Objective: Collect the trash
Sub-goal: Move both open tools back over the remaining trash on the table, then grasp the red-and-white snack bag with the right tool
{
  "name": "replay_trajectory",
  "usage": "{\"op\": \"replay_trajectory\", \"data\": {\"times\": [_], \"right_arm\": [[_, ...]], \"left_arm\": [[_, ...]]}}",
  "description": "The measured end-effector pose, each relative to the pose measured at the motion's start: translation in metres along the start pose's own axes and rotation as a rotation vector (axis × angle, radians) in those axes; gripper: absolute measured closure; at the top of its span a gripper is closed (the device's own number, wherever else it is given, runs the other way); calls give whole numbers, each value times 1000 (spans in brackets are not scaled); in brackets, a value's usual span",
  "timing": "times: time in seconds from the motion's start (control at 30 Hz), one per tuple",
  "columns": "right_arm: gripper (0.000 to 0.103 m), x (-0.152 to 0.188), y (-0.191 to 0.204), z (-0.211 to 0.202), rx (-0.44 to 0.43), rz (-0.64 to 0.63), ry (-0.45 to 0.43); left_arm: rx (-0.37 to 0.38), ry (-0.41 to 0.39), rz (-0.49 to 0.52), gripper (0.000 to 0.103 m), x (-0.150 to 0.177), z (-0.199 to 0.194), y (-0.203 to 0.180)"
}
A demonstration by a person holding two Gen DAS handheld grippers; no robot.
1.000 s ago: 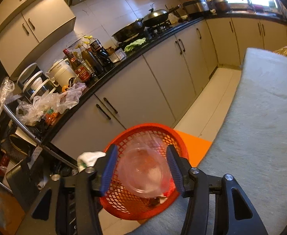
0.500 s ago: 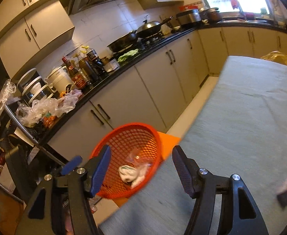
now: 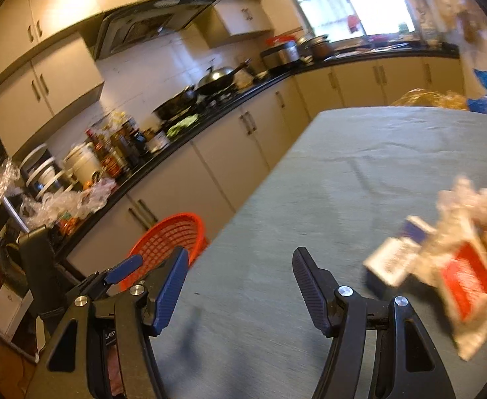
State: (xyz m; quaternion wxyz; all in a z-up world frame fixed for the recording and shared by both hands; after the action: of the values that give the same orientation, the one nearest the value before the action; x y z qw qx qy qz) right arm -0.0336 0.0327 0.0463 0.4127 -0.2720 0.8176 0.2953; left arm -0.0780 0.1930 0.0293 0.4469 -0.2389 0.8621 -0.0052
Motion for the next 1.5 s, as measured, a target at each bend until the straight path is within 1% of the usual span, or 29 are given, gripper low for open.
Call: {"op": "replay_trajectory", "data": {"times": [0.23, 0.3, 0.33, 0.43, 0.53, 0.63, 0.77, 0.83, 0.9, 1.07, 1.1, 1.17, 1.27, 1.33, 1.4, 1.47, 1.5], "right_arm": [[33, 14, -54, -62, 142, 34, -74], [33, 19, -73, -76, 185, 38, -63], [32, 23, -86, -84, 195, 60, -59], [28, 34, -125, -99, 182, 181, -63], [28, 47, -150, -94, 152, 249, -23], [29, 55, -162, -81, 137, 290, 13], [29, 55, -165, -67, 145, 293, 41], [29, 54, -162, -61, 142, 272, 59], [29, 56, -153, -57, 120, 233, 79], [29, 60, -103, -47, -20, 48, 135], [29, 60, -94, -46, -20, 8, 143], [29, 59, -93, -44, 46, -27, 153], [29, 60, -103, -36, 108, -7, 189], [29, 62, -107, -26, 119, 21, 218], [30, 65, -110, -19, 137, 21, 238], [39, 69, -106, -14, 129, 11, 259], [46, 73, -104, -14, 127, 1, 265]], "left_arm": [[55, 42, 117, 32, 24, 5, -58], [70, 53, 148, 32, 34, 7, -74], [77, 58, 162, 32, 39, 8, -81], [97, 90, 184, 32, 52, 13, -96], [117, 123, 197, 32, 64, 18, -107], [122, 129, 221, 32, 71, 19, -114], [124, 134, 235, 32, 75, 20, -114], [124, 140, 232, 32, 77, 22, -113], [120, 148, 228, 32, 78, 26, -112], [133, 154, 221, 32, 78, 27, -111], [134, 154, 222, 32, 78, 27, -111], [138, 155, 220, 32, 78, 27, -110], [144, 155, 218, 32, 78, 26, -110], [148, 155, 218, 32, 78, 25, -109], [148, 155, 219, 32, 78, 25, -109], [149, 154, 222, 32, 78, 23, -109], [150, 153, 222, 32, 77, 22, -110]]}}
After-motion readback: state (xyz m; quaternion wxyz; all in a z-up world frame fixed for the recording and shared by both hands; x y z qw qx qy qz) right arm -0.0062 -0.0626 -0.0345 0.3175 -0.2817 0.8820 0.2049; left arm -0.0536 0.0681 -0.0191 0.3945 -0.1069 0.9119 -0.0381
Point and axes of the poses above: each gripper's, at about its wrist camera, not at the fingertips, and z roughly the way its jaws point, y to its left, x to its underside, the point moved 6 cm from there along z, roughly the way its jaws point, and after that the axes turned 13 degrees about -z, right-handed, at the moved point
